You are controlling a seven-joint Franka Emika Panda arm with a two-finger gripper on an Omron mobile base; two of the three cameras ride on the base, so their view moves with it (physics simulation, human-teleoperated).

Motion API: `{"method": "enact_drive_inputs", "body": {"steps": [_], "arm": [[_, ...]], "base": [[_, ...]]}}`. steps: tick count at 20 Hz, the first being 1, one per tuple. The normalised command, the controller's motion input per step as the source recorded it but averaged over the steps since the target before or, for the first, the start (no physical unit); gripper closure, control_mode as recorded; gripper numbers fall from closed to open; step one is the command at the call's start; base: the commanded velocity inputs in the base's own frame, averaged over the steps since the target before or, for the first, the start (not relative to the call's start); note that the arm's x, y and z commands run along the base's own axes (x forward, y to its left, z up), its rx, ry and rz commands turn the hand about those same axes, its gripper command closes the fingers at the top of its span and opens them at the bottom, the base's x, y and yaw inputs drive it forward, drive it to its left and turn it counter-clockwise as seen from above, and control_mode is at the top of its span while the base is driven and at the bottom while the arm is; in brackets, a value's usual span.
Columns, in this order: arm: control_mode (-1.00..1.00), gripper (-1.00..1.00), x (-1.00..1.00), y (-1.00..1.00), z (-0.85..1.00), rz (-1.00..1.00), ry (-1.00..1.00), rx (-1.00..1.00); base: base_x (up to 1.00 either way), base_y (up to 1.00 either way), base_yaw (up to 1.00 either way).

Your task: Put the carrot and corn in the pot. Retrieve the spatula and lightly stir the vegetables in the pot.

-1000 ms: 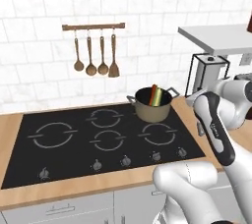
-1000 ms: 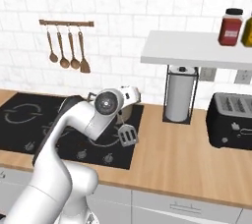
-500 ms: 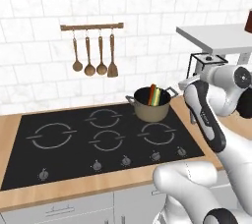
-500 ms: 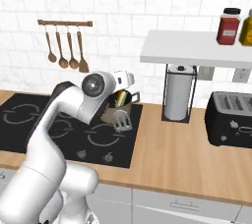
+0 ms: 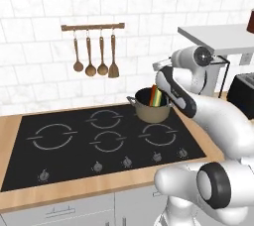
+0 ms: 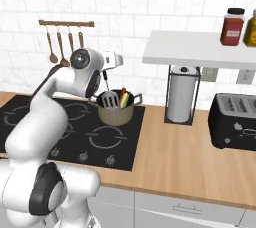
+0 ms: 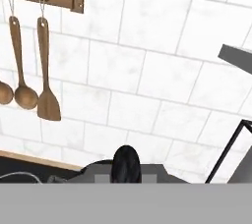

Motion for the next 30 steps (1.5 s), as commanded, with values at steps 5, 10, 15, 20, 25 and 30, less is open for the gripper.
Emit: {"method": "enact_drive_inputs", "body": {"steps": [5, 10, 15, 20, 25, 30], "arm": [[-1.0, 1.0, 1.0, 0.4, 0.01, 0.0, 0.01, 0.01], [-1.0, 1.0, 0.91, 0.38, -0.06, 0.01, 0.0, 0.0], [-1.0, 1.0, 0.94, 0.02, -0.43, 0.09, 0.0, 0.0], [-1.0, 1.0, 0.67, -0.01, -0.5, 0.21, 0.0, 0.0], [-1.0, 1.0, 0.34, -0.33, -0.28, 0.14, 0.0, 0.0], [-1.0, 1.0, -0.05, -0.59, -0.02, 0.03, 0.0, -0.01]], "base": [[0.0, 0.0, 0.0], [0.0, 0.0, 0.0], [0.0, 0.0, 0.0], [0.0, 0.0, 0.0], [0.0, 0.0, 0.0], [0.0, 0.0, 0.0]]}}
